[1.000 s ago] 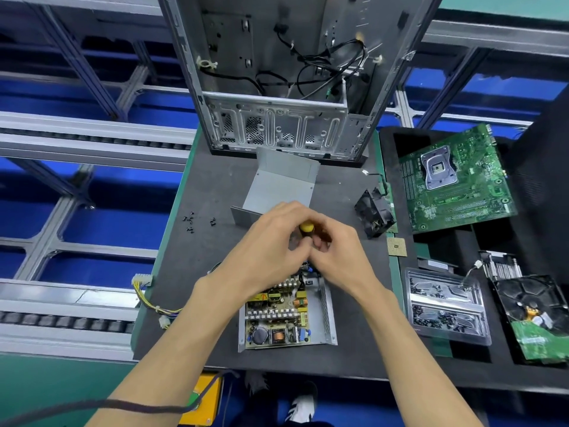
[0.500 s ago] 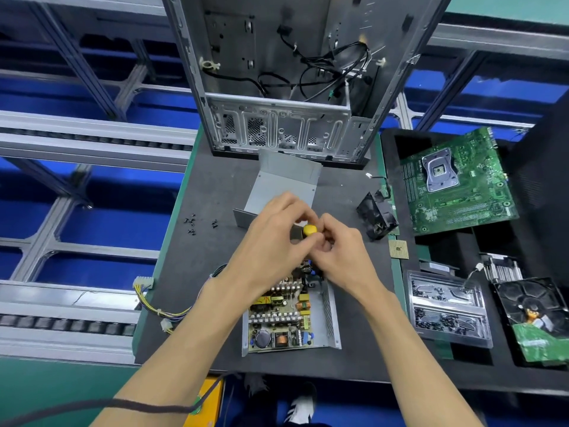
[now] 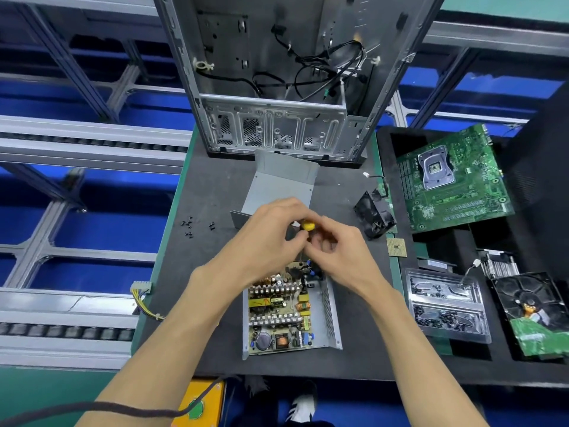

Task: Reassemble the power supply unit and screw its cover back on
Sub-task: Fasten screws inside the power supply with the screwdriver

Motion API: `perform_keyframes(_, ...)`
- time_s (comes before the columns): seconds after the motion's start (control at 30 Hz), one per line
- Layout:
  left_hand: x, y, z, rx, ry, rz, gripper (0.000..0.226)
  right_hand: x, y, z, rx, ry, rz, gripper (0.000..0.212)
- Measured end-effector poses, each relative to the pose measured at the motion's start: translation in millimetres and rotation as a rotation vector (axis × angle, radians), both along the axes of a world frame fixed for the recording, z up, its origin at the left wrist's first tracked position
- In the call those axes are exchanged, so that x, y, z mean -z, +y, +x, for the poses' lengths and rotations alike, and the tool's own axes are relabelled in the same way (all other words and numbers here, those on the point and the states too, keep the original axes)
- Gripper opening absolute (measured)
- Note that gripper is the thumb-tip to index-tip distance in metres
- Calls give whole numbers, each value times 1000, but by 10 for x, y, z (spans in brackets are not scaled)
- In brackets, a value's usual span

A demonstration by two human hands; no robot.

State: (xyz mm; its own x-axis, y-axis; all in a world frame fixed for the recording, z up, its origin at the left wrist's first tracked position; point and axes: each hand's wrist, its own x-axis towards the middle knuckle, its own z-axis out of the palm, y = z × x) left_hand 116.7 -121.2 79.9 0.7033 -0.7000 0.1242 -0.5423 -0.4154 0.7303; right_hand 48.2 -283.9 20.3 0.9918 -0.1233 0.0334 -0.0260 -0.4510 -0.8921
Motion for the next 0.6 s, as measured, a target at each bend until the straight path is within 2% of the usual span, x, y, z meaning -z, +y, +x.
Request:
perform_keyframes(0.07,-14,3,14,-32,29,-4,24,17,-1,3,28,11,-9,12)
perform_keyframes(0.17,-28,-12,-4,-77,20,-24,16,31,-11,18,78,30,-44,21)
perform_keyframes(0.27,-24,-14,-38,5,24,-13,27,-11,-2,16,8,12,-16,11)
perform_keyframes(0.33,-6,-11,-43,7,40,-16,31,3,2,7,4,10,1,14)
perform_keyframes(0.47,17,-32,-60,-72,48,-52,19,35,8,20,66,44,-53,6)
perform_keyframes(0.6,21,-21,-38,-20,2,-39,24,-10,32,-14,37,39,38,22)
